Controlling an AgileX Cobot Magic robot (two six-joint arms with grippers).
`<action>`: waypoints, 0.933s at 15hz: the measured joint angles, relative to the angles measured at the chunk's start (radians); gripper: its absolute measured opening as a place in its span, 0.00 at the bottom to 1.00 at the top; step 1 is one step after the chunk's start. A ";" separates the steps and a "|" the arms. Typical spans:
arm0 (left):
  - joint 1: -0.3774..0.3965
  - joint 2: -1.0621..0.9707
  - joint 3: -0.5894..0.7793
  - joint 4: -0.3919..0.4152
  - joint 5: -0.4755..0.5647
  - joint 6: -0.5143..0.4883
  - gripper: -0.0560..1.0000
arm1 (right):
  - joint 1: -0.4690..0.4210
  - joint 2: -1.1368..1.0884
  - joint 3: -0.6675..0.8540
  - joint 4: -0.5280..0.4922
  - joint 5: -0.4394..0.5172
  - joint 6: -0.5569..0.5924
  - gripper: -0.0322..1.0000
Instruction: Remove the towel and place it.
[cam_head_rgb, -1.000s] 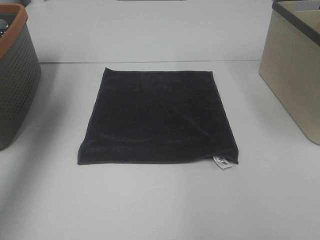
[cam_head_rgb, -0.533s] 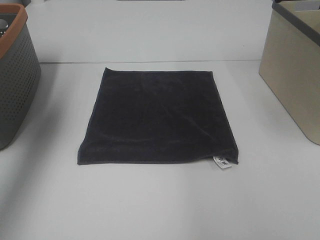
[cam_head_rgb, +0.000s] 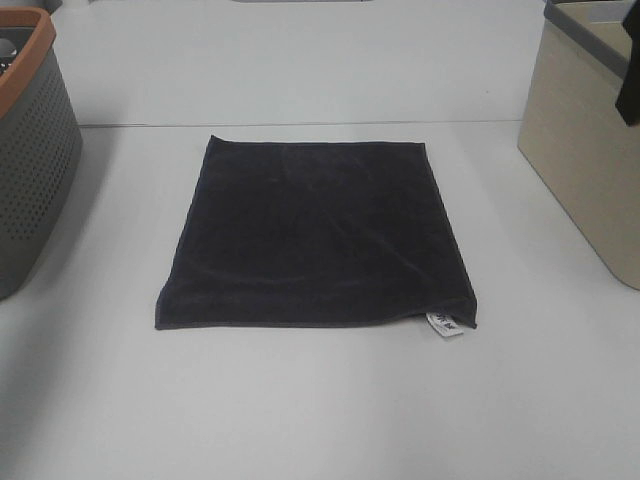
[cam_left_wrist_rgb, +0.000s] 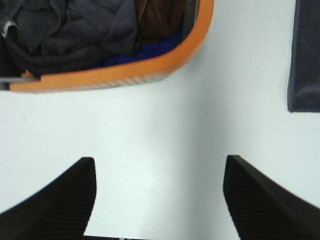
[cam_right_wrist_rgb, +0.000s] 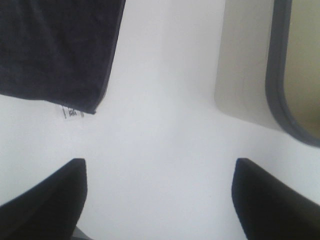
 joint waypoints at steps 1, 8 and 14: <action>0.000 -0.050 0.082 -0.011 -0.026 -0.003 0.69 | 0.000 -0.050 0.078 0.001 -0.026 0.000 0.78; 0.000 -0.526 0.406 -0.038 -0.088 0.005 0.78 | 0.000 -0.463 0.503 0.035 -0.133 0.008 0.78; 0.000 -0.956 0.460 -0.049 -0.060 0.008 0.81 | 0.000 -0.851 0.676 0.056 -0.166 0.008 0.78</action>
